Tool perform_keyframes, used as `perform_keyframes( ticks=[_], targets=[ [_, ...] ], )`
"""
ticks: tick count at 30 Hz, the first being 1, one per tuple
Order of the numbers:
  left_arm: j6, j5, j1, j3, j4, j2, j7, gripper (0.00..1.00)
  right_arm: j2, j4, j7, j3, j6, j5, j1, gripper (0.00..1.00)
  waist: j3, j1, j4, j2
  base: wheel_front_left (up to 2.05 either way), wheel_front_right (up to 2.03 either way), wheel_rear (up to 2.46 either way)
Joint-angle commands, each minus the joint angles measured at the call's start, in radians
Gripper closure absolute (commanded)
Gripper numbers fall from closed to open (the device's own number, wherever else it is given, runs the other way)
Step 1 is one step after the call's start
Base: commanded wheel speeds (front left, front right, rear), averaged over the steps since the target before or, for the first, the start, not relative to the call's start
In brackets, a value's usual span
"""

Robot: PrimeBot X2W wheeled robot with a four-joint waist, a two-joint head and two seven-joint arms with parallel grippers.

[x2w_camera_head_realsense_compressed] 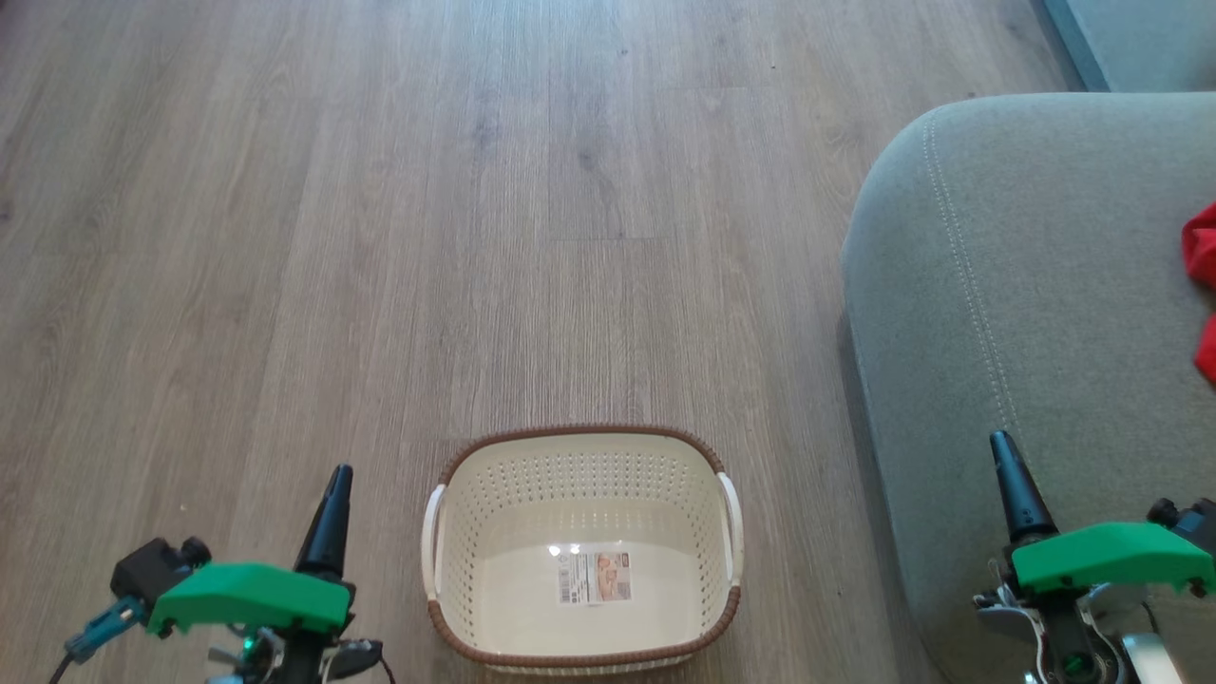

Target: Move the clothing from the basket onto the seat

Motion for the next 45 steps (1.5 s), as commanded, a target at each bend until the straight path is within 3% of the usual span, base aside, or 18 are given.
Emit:
perform_keyframes(
  ticks=[1,45],
  targets=[
    [-0.015,-0.025,-0.053,0.038,-0.031,0.012,0.006,1.0,0.001,-0.039,0.007,0.006,0.0,0.026,-0.058,1.0,0.0,0.0,-0.001,0.0,0.0,0.0,0.0],
    [-0.079,-0.459,-0.084,0.149,-0.032,0.01,0.136,1.0,0.038,-0.057,0.135,-0.059,0.0,0.468,-0.076,1.0,-0.007,-0.0001,-0.021,0.0,0.0,0.0,0.0]
  ],
)
